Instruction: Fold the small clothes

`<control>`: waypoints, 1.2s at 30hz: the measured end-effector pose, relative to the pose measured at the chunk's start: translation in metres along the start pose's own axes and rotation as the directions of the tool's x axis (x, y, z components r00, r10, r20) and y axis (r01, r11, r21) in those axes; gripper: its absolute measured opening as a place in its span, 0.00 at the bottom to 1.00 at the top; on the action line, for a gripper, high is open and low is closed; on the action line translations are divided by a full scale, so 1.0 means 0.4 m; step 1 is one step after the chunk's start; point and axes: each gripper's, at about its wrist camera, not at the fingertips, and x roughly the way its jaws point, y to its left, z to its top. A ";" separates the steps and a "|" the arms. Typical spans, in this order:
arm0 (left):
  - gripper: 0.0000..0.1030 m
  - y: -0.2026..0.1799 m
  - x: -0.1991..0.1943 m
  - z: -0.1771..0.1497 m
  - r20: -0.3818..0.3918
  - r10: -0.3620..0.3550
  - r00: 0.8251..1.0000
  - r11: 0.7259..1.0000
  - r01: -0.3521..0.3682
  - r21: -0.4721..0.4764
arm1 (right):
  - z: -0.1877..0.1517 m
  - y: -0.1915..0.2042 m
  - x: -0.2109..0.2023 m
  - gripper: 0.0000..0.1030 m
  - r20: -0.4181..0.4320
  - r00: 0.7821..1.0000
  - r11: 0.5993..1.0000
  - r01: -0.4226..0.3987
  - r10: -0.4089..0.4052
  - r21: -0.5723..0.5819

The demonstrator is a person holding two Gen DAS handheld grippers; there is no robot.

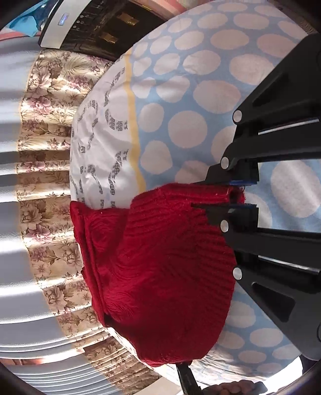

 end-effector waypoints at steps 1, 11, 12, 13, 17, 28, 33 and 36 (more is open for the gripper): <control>0.15 0.002 0.000 0.000 0.000 -0.005 1.000 1.000 0.005 -0.005 | 0.000 0.002 -0.001 0.09 0.003 1.000 1.000 0.005 -0.005 -0.003; 0.15 0.008 -0.008 -0.006 0.012 -0.013 1.000 1.000 0.014 -0.012 | 0.001 0.013 -0.005 0.09 0.004 1.000 1.000 0.022 -0.022 -0.014; 0.15 0.010 -0.013 -0.008 0.013 -0.013 1.000 1.000 0.014 -0.013 | 0.003 0.013 -0.007 0.09 0.006 1.000 1.000 0.021 -0.021 -0.014; 0.14 0.011 -0.019 -0.010 0.016 -0.010 1.000 1.000 0.010 -0.012 | 0.004 0.013 -0.010 0.09 0.007 1.000 1.000 0.018 -0.018 -0.014; 0.14 0.025 -0.059 -0.018 0.040 0.017 0.999 1.000 -0.017 -0.010 | 0.010 0.010 -0.030 0.09 0.018 1.000 1.000 -0.001 0.001 -0.009; 0.12 0.098 -0.225 -0.072 0.084 0.066 0.994 0.997 -0.063 -0.047 | 0.011 0.048 -0.103 0.08 -0.005 0.990 0.989 -0.142 0.142 -0.027; 0.12 0.139 -0.307 -0.101 0.109 0.080 0.991 0.993 -0.069 -0.099 | 0.004 0.092 -0.143 0.08 -0.011 0.985 0.982 -0.175 0.175 -0.072; 0.12 0.151 -0.330 -0.118 0.106 0.071 0.992 0.992 -0.059 -0.112 | 0.002 0.091 -0.158 0.08 -0.014 0.987 0.984 -0.162 0.161 -0.081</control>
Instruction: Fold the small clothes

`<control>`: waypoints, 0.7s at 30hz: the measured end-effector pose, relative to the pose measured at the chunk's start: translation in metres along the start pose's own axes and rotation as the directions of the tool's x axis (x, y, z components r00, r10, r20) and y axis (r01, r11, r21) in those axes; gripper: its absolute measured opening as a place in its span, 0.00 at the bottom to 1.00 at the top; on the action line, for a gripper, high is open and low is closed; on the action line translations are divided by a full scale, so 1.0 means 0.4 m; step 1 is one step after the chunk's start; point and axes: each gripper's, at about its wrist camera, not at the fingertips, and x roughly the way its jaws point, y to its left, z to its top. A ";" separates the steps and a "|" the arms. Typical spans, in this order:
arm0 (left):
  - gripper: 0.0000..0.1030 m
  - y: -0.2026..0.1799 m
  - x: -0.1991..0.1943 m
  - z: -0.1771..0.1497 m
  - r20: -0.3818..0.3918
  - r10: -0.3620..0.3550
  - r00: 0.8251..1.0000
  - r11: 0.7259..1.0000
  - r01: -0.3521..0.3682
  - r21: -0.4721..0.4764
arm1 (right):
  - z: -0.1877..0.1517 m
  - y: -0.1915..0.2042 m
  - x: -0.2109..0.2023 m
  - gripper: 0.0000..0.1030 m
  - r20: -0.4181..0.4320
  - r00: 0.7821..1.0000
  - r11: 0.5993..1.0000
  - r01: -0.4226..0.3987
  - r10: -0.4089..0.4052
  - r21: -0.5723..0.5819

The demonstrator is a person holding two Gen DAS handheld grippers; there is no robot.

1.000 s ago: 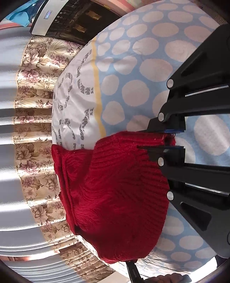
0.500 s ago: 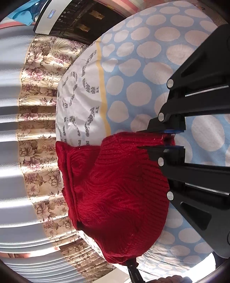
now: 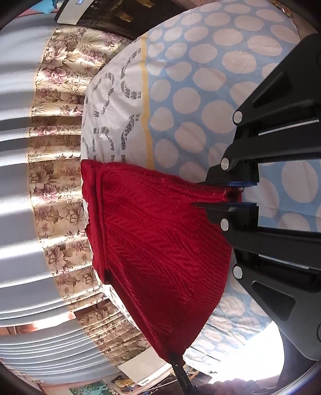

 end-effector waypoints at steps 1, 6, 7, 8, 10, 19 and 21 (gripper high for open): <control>0.12 0.003 -0.003 -0.006 -0.003 0.001 1.000 1.000 -0.001 0.001 | -0.002 -0.004 -0.001 0.08 -0.006 1.000 1.000 0.010 -0.010 0.000; 0.12 0.004 0.023 -0.024 -0.029 -0.009 1.000 1.000 0.009 0.000 | -0.017 -0.022 0.014 0.08 -0.050 0.998 0.999 0.032 -0.031 0.022; 0.12 0.003 0.028 -0.024 -0.031 -0.010 0.999 1.000 0.010 0.002 | -0.017 -0.019 0.015 0.08 -0.052 0.998 0.999 0.036 -0.035 0.020; 0.12 0.001 0.033 -0.020 -0.032 -0.011 0.999 1.000 0.012 0.004 | -0.015 -0.014 0.014 0.08 -0.048 0.998 0.999 0.041 -0.040 0.018; 0.12 -0.003 0.035 -0.011 -0.026 -0.011 1.000 1.000 0.011 0.010 | -0.008 -0.013 0.015 0.08 -0.043 0.998 0.999 0.048 -0.047 0.019; 0.12 0.009 0.042 0.079 0.012 -0.022 1.000 1.000 0.022 0.021 | 0.071 -0.024 0.016 0.08 -0.003 0.998 0.998 0.063 -0.063 0.012; 0.12 0.007 0.047 0.104 0.020 -0.026 0.999 0.999 0.025 0.026 | 0.090 -0.026 0.020 0.08 0.004 0.998 0.998 0.068 -0.068 0.003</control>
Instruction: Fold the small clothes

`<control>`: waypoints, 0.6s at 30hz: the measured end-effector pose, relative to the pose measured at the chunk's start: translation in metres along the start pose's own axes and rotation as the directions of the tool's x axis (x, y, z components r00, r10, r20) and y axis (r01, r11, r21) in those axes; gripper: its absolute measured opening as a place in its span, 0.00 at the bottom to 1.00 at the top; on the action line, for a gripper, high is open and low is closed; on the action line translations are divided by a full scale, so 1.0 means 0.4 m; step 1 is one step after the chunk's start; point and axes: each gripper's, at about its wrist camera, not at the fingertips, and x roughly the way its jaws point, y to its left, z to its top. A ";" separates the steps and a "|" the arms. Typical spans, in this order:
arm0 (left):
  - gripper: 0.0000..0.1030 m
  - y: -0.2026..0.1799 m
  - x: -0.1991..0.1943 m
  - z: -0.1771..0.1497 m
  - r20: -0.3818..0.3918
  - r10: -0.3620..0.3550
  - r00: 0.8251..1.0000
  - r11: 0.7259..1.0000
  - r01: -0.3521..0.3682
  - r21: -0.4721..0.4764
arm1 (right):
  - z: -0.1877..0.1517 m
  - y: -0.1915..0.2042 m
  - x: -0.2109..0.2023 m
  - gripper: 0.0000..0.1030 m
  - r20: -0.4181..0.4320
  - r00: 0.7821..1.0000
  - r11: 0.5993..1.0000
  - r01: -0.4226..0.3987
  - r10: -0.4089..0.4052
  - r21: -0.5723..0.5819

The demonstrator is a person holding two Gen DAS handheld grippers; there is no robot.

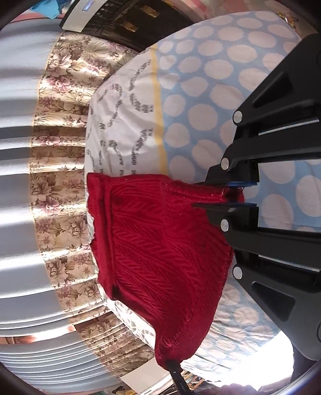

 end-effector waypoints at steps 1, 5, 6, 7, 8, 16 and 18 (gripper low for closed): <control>0.12 -0.001 0.001 0.012 0.006 -0.002 1.000 1.000 0.002 -0.001 | 0.014 -0.001 0.003 0.08 0.005 1.000 1.000 0.005 -0.005 -0.006; 0.12 -0.016 0.005 0.066 0.036 -0.003 0.999 1.000 0.002 0.022 | 0.061 -0.003 0.003 0.08 0.033 0.999 1.000 0.011 -0.010 -0.020; 0.12 -0.019 0.008 0.084 0.043 -0.005 0.999 1.000 0.003 0.029 | 0.074 -0.004 0.003 0.08 0.039 0.999 1.000 0.012 -0.011 -0.021; 0.12 -0.020 0.010 0.096 0.049 -0.005 0.999 1.000 0.003 0.031 | 0.086 -0.007 0.004 0.09 0.046 0.999 1.000 0.012 -0.011 -0.023; 0.12 -0.022 0.015 0.109 0.054 -0.004 0.999 0.999 0.002 0.033 | 0.103 -0.010 0.006 0.09 0.055 0.998 1.000 0.015 -0.014 -0.023; 0.12 -0.021 0.100 0.239 0.077 -0.003 0.997 0.999 0.001 0.036 | 0.246 -0.029 0.070 0.09 0.100 0.995 1.000 0.017 -0.015 -0.019; 0.12 -0.015 0.129 0.286 0.084 0.000 0.996 1.000 -0.003 0.029 | 0.294 -0.036 0.097 0.09 0.110 0.994 1.000 0.011 -0.009 -0.010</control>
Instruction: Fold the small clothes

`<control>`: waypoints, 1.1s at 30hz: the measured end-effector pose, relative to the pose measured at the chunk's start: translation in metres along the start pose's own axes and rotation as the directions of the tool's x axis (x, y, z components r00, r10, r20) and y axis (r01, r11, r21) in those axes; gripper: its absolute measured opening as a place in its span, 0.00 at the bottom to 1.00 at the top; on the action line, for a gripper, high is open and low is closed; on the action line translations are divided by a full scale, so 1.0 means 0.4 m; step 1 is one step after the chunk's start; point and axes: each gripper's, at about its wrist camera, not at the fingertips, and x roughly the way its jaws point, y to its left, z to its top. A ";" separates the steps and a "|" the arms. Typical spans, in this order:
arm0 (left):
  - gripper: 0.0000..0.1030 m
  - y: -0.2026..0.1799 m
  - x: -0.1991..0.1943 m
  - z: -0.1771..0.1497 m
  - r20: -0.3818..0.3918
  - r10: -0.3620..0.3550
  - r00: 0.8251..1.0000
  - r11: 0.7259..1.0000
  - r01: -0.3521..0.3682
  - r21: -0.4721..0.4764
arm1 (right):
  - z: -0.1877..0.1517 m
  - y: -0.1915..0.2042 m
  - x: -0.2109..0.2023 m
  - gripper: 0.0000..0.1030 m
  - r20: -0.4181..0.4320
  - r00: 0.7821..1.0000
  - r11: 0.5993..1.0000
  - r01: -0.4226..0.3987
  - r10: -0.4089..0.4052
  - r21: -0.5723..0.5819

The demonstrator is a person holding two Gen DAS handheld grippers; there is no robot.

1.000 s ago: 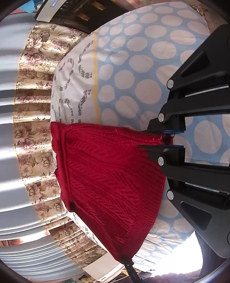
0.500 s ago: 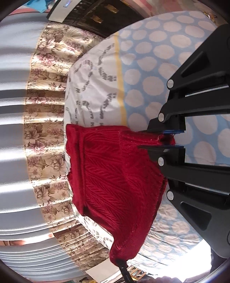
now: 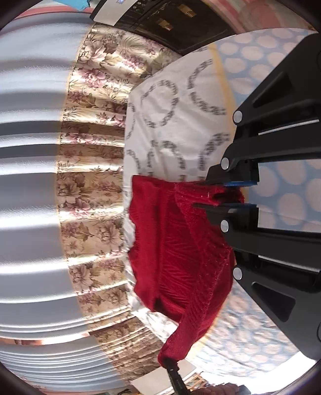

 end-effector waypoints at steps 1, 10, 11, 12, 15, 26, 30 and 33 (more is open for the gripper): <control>0.12 0.005 0.017 0.022 0.002 0.001 1.000 1.000 -0.001 -0.007 | 0.021 0.000 0.019 0.09 0.004 1.000 1.000 0.005 -0.005 -0.004; 0.13 0.029 0.209 0.218 -0.007 0.018 1.000 1.000 -0.018 -0.023 | 0.183 -0.016 0.233 0.09 -0.005 0.999 0.999 0.039 -0.039 -0.003; 0.13 0.033 0.241 0.237 -0.019 0.020 1.000 0.999 -0.020 -0.030 | 0.197 -0.019 0.259 0.09 -0.013 0.999 0.999 0.045 -0.045 -0.002; 0.13 0.034 0.268 0.249 -0.029 0.021 0.999 0.999 -0.022 -0.030 | 0.214 -0.024 0.294 0.09 -0.021 0.999 0.999 0.050 -0.050 0.003; 0.13 0.044 0.363 0.287 -0.070 0.030 0.997 0.999 -0.033 -0.041 | 0.251 -0.052 0.402 0.09 -0.065 0.997 0.998 0.053 -0.051 0.026; 0.19 0.060 0.636 0.376 -0.138 0.116 0.984 0.993 -0.120 -0.023 | 0.321 -0.082 0.658 0.18 -0.142 0.982 0.991 0.130 -0.127 0.016; 0.76 0.104 0.664 0.408 -0.127 0.150 0.981 0.984 -0.160 -0.075 | 0.353 -0.107 0.663 0.45 -0.113 0.981 0.986 0.162 -0.155 0.051; 0.77 0.111 0.640 0.435 -0.082 0.196 0.977 0.979 -0.200 -0.035 | 0.373 -0.107 0.633 0.44 -0.076 0.982 0.984 0.175 -0.172 0.031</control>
